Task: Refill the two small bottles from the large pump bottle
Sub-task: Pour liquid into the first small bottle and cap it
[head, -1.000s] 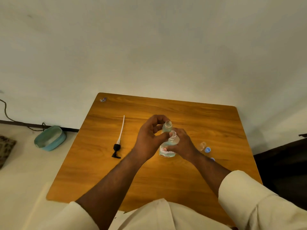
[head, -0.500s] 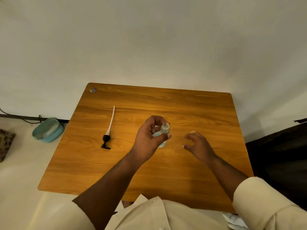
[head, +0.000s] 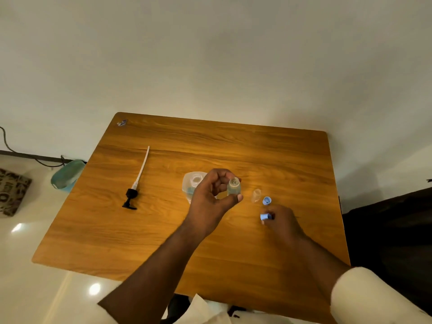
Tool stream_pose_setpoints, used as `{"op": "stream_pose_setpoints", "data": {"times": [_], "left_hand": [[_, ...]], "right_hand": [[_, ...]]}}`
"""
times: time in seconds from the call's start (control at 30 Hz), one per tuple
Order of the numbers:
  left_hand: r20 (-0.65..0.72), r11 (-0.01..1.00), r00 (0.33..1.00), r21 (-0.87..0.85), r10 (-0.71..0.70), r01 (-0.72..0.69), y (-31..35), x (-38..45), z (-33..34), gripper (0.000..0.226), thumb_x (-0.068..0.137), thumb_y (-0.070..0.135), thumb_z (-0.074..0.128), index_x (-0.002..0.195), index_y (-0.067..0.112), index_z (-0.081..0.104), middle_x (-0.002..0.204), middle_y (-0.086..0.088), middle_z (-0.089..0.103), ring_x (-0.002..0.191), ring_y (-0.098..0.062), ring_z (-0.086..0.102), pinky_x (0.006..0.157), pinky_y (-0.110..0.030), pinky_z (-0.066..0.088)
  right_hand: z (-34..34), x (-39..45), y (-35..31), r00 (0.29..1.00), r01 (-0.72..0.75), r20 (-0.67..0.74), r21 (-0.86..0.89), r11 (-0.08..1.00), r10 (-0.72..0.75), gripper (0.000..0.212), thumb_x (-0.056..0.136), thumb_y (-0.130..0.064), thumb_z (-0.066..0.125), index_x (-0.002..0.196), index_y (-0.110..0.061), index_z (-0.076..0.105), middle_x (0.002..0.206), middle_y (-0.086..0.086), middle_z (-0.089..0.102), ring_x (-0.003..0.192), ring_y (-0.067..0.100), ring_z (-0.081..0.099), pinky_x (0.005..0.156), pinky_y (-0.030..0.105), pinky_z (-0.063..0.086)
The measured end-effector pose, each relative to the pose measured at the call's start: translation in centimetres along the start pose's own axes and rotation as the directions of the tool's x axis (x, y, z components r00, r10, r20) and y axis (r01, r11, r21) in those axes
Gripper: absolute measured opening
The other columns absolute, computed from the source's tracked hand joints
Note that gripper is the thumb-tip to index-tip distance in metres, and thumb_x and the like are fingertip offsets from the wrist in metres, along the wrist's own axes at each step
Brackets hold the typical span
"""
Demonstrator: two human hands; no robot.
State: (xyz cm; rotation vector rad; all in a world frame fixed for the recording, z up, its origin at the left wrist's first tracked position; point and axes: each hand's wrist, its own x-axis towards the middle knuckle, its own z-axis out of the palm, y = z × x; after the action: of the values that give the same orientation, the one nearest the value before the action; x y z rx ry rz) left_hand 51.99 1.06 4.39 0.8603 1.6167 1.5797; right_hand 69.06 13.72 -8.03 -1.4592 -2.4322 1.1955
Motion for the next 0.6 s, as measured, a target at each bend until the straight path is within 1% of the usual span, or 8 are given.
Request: {"op": "stream_pose_setpoints", "data": {"times": [0.03, 0.1, 0.17, 0.23, 0.33, 0.4, 0.5, 0.6], "left_hand": [[-0.008, 1.0, 1.0, -0.019, -0.012, 0.011, 0.0, 0.0, 0.1, 0.036, 0.074, -0.008, 0.075, 0.102, 0.005, 0.058, 0.106, -0.014, 0.068, 0.093, -0.021, 0.065, 0.078, -0.039, 0.054], [-0.026, 0.996, 0.998, -0.064, -0.063, 0.061, 0.1, -0.1, 0.7, 0.038, 0.075, -0.007, 0.075, 0.107, 0.006, 0.058, 0.11, -0.017, 0.066, 0.094, -0.028, 0.065, 0.069, -0.045, 0.055], [-0.037, 0.991, 0.995, -0.103, -0.09, 0.086, 0.8, -0.2, 1.7, 0.04, 0.077, -0.004, 0.074, 0.111, 0.009, 0.058, 0.113, -0.015, 0.066, 0.095, -0.029, 0.066, 0.064, -0.043, 0.055], [-0.037, 0.991, 0.996, -0.107, -0.079, 0.075, 1.7, 0.0, 2.9, 0.041, 0.078, -0.001, 0.075, 0.112, 0.012, 0.058, 0.113, -0.012, 0.067, 0.097, -0.028, 0.067, 0.064, -0.041, 0.056], [-0.039, 0.997, 0.999, -0.076, -0.015, 0.012, 3.1, 0.2, 4.2, 0.039, 0.078, 0.002, 0.076, 0.111, 0.017, 0.062, 0.107, -0.004, 0.069, 0.096, -0.022, 0.067, 0.063, -0.038, 0.06], [-0.044, 0.998, 0.999, -0.053, 0.022, -0.024, 3.9, 0.3, 4.9, 0.039, 0.078, 0.002, 0.076, 0.11, 0.02, 0.063, 0.101, 0.002, 0.069, 0.094, -0.018, 0.067, 0.064, -0.04, 0.061], [-0.051, 0.997, 0.996, -0.032, 0.07, -0.072, 4.7, 0.6, 5.4, 0.04, 0.078, 0.002, 0.076, 0.11, 0.023, 0.064, 0.098, 0.003, 0.07, 0.094, -0.02, 0.067, 0.069, -0.043, 0.061], [-0.049, 0.995, 0.993, 0.009, 0.104, -0.104, 5.2, 0.6, 5.3, 0.041, 0.079, 0.002, 0.075, 0.114, 0.019, 0.063, 0.102, 0.002, 0.071, 0.095, -0.018, 0.067, 0.075, -0.04, 0.06]], "right_hand": [[-0.9, -0.2, -1.2, 0.997, -0.055, -0.035, 0.158, 0.986, 0.061, 0.024, 0.079, -0.002, 0.071, 0.101, -0.011, 0.068, 0.098, 0.001, 0.066, 0.09, 0.019, 0.063, 0.072, 0.027, 0.05], [-3.3, -0.7, -3.8, 0.996, -0.086, 0.023, 0.458, 0.885, 0.085, 0.045, 0.079, 0.001, 0.071, 0.116, -0.022, 0.061, 0.101, -0.001, 0.06, 0.089, 0.016, 0.063, 0.069, 0.025, 0.053], [-6.9, -1.4, -6.6, 0.998, -0.018, 0.064, 0.619, 0.785, -0.028, 0.042, 0.084, -0.004, 0.067, 0.114, -0.032, 0.062, 0.107, -0.001, 0.061, 0.095, 0.016, 0.065, 0.077, 0.031, 0.057], [-10.5, -2.3, -9.3, 0.985, 0.132, -0.004, 0.655, 0.744, -0.171, 0.031, 0.087, -0.008, 0.064, 0.098, -0.037, 0.07, 0.108, -0.006, 0.067, 0.1, 0.012, 0.066, 0.082, 0.03, 0.056], [-14.6, -3.6, -12.8, 0.903, 0.416, -0.168, 0.578, 0.702, -0.396, 0.032, 0.082, -0.009, 0.068, 0.088, -0.04, 0.073, 0.102, -0.015, 0.07, 0.1, 0.005, 0.064, 0.075, 0.018, 0.054], [-16.3, -4.1, -14.3, 0.821, 0.558, -0.203, 0.479, 0.678, -0.533, 0.029, 0.078, -0.013, 0.07, 0.09, -0.039, 0.072, 0.103, -0.013, 0.07, 0.102, 0.008, 0.064, 0.076, 0.021, 0.055], [-17.3, -3.9, -15.1, 0.738, 0.667, -0.157, 0.314, 0.676, -0.656, 0.03, 0.076, -0.007, 0.073, 0.099, -0.026, 0.071, 0.104, -0.004, 0.07, 0.1, 0.011, 0.065, 0.08, 0.028, 0.057], [-17.7, -3.7, -15.7, 0.692, 0.721, -0.097, 0.139, 0.679, -0.715, 0.033, 0.077, -0.005, 0.074, 0.105, -0.022, 0.07, 0.101, -0.007, 0.067, 0.095, 0.005, 0.063, 0.077, 0.02, 0.055]]}}
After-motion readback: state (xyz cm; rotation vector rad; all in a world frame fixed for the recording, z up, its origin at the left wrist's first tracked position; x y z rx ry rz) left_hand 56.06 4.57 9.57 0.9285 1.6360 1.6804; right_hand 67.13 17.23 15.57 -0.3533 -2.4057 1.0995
